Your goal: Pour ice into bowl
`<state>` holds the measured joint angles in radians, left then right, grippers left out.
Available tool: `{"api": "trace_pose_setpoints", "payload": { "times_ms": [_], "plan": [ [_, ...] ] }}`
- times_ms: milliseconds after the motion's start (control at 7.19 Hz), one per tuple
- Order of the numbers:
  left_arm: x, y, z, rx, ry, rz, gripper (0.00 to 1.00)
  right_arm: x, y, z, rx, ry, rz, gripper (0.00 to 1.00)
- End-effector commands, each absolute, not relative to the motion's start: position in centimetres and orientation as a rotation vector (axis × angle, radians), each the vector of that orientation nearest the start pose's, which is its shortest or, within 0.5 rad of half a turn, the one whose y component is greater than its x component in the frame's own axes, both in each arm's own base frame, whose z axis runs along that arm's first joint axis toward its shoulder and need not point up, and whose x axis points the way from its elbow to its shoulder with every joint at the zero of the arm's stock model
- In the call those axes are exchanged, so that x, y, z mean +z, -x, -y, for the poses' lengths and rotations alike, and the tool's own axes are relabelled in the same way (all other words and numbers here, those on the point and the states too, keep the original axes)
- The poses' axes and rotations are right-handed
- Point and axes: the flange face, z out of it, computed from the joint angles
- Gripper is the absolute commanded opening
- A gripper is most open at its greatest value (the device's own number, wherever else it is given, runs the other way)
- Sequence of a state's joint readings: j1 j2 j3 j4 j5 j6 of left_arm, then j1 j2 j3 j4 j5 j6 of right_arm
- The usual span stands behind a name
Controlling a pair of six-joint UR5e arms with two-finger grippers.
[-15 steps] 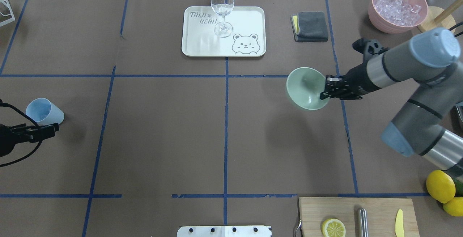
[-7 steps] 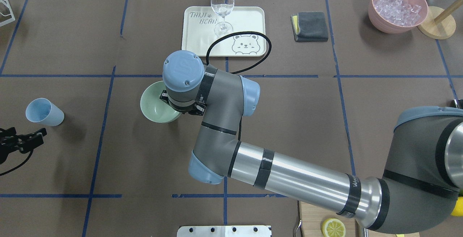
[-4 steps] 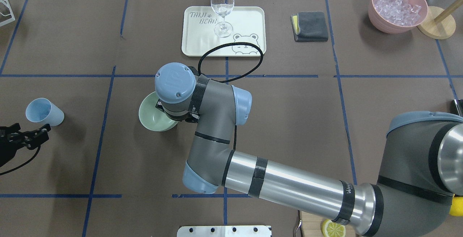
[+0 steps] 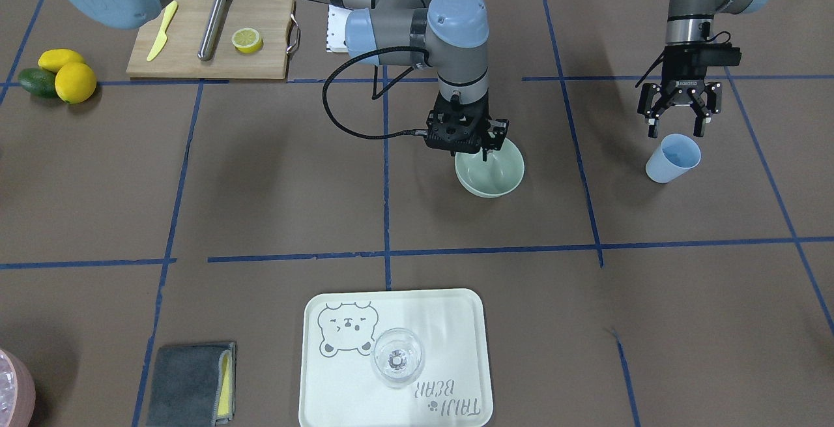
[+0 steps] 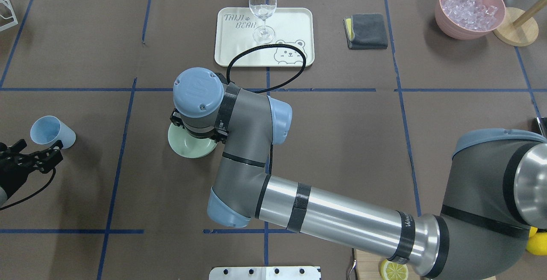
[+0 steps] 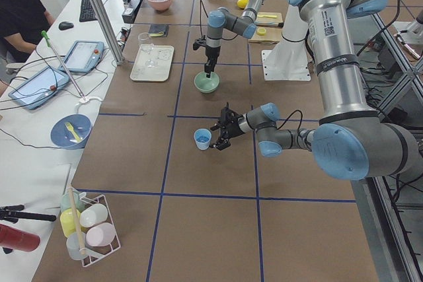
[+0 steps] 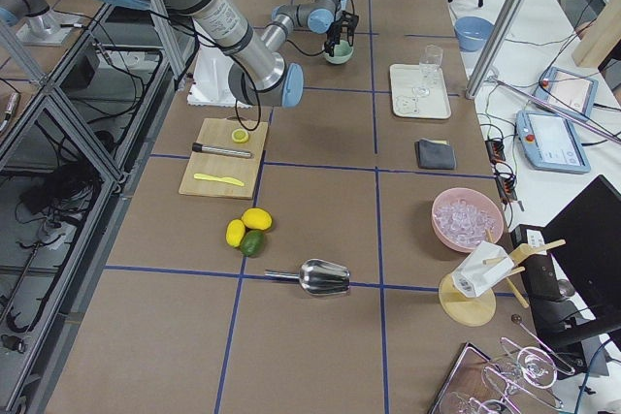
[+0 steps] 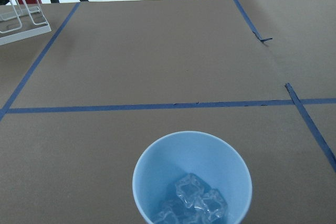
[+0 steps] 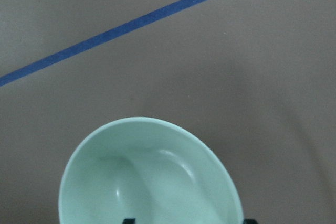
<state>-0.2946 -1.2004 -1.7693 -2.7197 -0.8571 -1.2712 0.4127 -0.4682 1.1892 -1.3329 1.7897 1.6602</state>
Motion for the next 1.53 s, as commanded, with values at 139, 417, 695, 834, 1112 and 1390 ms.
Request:
{"api": "trace_pose_setpoints", "payload": {
  "times_ms": [139,417,695,834,1112,1390],
  "plan": [
    [60.2,-30.4,30.0,-0.362,-0.957,-0.66,0.98,6.3,68.8,43.6,0.363,0.041,0.987,1.0],
    [60.5,-30.8,30.2,-0.368,-0.966,-0.653,0.98,6.5,67.7,45.1,0.375,0.031,0.958,1.0],
    [61.0,-32.1,30.8,-0.379,-0.99,-0.639,0.98,6.2,64.4,46.4,0.29,-0.02,0.837,1.0],
    [61.3,-33.4,31.3,-0.386,-1.004,-0.631,0.98,6.7,62.8,48.1,0.299,-0.031,0.823,1.0],
    [61.7,-33.5,31.4,-0.382,-1.003,-0.623,0.98,8.0,61.4,49.8,0.303,-0.044,0.81,1.0],
    [62.0,-33.2,31.3,-0.381,-1.003,-0.617,0.98,8.1,59.1,51.3,0.31,-0.027,0.832,1.0]
  ]
}}
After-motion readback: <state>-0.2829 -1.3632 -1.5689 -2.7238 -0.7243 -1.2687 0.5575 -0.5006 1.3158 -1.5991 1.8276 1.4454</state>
